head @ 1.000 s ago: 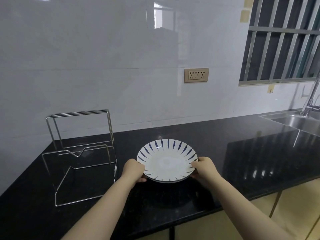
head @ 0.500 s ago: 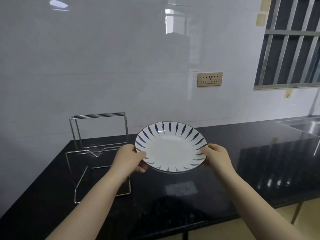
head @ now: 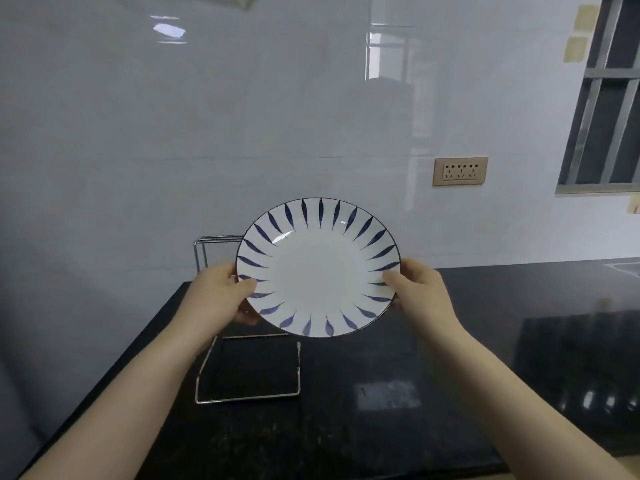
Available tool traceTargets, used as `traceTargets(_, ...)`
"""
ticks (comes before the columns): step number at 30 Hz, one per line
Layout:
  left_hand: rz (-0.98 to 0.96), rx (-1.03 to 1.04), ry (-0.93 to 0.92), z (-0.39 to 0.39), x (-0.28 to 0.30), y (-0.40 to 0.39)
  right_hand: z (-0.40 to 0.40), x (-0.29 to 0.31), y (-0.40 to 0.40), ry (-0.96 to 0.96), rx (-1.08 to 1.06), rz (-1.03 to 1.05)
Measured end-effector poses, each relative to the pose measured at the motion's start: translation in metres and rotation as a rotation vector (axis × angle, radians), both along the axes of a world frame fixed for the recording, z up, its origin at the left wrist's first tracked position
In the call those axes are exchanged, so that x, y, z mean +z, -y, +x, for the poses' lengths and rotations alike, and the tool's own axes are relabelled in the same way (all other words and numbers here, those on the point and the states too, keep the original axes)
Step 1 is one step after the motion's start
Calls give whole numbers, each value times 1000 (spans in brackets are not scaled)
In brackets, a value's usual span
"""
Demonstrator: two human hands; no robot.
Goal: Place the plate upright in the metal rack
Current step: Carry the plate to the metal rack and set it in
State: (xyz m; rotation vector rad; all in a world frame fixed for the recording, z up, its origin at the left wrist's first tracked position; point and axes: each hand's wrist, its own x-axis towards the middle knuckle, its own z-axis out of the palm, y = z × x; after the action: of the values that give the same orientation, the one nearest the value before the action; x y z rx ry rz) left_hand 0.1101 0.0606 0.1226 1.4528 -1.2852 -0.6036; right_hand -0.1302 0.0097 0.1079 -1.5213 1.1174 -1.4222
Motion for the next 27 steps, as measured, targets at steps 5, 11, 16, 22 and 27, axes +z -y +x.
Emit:
traceTargets(5,-80,99,3,27,6,-2,34,13,10,-69,18,-49)
traceTargets(11,-181,203,3,52,12,0,66,30,21,-72,36,-98)
traceTargets(16,-246,229,-13,66,15,11,84,35,32,-70,31,-143)
traceTargets(22,-289,241,-75,79,14,25,101,36,41,-24,35,-144)
traceTargets(27,-263,253,-147,88,2,32,109,26,47,28,72,-127)
